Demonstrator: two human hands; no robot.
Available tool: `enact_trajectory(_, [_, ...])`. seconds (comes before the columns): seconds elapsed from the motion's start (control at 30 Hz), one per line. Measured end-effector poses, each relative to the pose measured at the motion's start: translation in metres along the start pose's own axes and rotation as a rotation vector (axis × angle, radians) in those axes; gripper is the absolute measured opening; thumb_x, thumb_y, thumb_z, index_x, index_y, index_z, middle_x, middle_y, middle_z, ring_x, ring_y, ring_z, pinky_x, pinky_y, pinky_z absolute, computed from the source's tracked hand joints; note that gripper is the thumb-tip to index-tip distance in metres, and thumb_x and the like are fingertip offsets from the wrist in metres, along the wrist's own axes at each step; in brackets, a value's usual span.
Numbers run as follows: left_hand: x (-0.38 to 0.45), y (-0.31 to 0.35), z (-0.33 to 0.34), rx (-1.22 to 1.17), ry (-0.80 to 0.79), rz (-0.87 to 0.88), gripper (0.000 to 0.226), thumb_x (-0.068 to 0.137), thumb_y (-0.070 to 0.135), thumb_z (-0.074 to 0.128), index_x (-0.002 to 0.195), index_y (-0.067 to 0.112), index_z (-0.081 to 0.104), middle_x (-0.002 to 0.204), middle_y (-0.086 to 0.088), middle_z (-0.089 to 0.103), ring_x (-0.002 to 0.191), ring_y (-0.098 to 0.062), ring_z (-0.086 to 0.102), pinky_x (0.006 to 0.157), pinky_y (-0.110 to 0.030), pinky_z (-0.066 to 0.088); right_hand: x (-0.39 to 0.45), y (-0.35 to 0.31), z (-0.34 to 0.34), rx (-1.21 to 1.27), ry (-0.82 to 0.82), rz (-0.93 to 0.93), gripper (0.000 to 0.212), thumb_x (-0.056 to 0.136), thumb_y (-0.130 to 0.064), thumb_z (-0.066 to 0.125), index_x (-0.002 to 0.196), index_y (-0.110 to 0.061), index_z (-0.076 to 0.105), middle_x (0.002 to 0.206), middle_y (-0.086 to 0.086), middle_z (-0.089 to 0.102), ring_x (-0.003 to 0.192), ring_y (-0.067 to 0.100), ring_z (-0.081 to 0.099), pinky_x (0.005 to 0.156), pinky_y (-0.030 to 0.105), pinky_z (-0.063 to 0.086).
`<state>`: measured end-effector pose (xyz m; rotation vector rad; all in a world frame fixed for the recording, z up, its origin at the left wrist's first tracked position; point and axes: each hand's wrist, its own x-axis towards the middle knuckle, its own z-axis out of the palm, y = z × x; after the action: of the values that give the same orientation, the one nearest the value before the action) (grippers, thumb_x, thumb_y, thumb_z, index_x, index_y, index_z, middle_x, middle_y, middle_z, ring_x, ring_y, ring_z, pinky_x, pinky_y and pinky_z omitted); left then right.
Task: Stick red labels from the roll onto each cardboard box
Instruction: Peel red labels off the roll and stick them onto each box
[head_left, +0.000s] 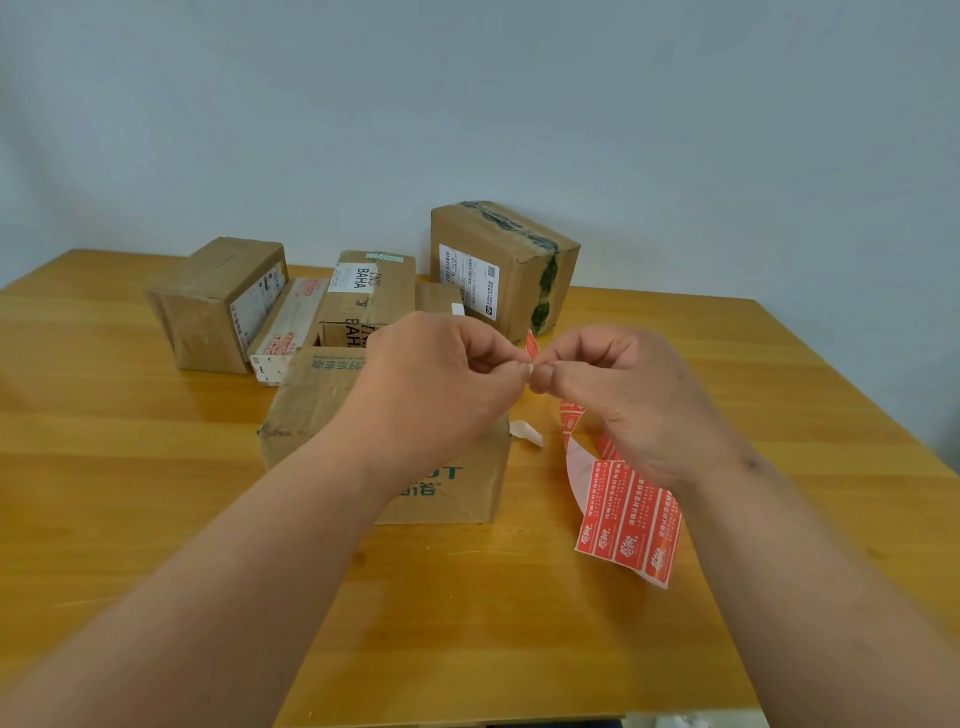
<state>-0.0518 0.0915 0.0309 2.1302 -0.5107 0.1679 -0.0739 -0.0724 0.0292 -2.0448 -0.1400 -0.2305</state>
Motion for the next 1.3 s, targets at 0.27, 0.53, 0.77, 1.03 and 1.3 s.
enact_trajectory(0.27, [0.004, -0.002, 0.0, -0.09, 0.009, -0.069, 0.015, 0.087, 0.02, 0.065, 0.077, 0.026, 0.074, 0.053, 0.009, 0.059, 0.042, 0.0, 0.044, 0.042, -0.007, 0.035, -0.001, 0.001, -0.004, -0.092, -0.017, 0.031, 0.01, 0.083, -0.017, 0.065, 0.074, -0.016, 0.07, 0.078, 0.003, 0.069, 0.081, 0.025, 0.061, 0.067, 0.025, 0.047])
enact_trajectory(0.53, [0.013, -0.01, -0.019, -0.222, 0.198, -0.172, 0.018, 0.085, 0.012, 0.057, 0.072, 0.02, 0.066, 0.052, 0.014, 0.057, 0.046, 0.0, 0.045, 0.041, -0.01, 0.038, 0.0, 0.018, -0.015, -0.416, -0.08, 0.28, 0.017, 0.083, -0.019, 0.059, 0.068, -0.011, 0.059, 0.071, 0.004, 0.061, 0.065, 0.019, 0.054, 0.06, 0.029, 0.039])
enact_trajectory(0.77, [0.014, -0.009, -0.027, -0.135, 0.24, -0.061, 0.022, 0.094, 0.017, 0.055, 0.077, 0.029, 0.063, 0.049, 0.008, 0.051, 0.044, -0.002, 0.043, 0.042, -0.012, 0.034, 0.001, 0.018, -0.014, -1.027, -0.36, 0.299, 0.012, 0.082, -0.036, 0.062, 0.073, -0.029, 0.058, 0.077, -0.01, 0.062, 0.077, 0.008, 0.058, 0.088, 0.032, 0.043])
enact_trajectory(1.03, [0.003, -0.009, -0.026, -0.087, 0.122, 0.085, 0.016, 0.094, 0.02, 0.059, 0.086, 0.031, 0.068, 0.083, 0.017, 0.073, 0.086, -0.014, 0.069, 0.084, -0.04, 0.054, 0.012, 0.003, -0.005, 0.45, -0.062, 0.448, 0.026, 0.097, -0.015, 0.042, 0.112, -0.009, 0.062, 0.086, 0.013, 0.074, 0.068, 0.019, 0.067, 0.065, 0.032, 0.048])
enact_trajectory(1.3, [-0.004, -0.018, -0.035, 0.111, 0.115, 0.253, 0.015, 0.093, 0.022, 0.061, 0.082, 0.026, 0.07, 0.062, 0.017, 0.059, 0.07, 0.005, 0.054, 0.069, -0.009, 0.034, 0.023, -0.007, 0.002, 0.645, -0.113, 0.371, 0.016, 0.083, -0.018, 0.066, 0.091, -0.004, 0.068, 0.072, 0.011, 0.069, 0.058, 0.014, 0.063, 0.055, 0.024, 0.052])
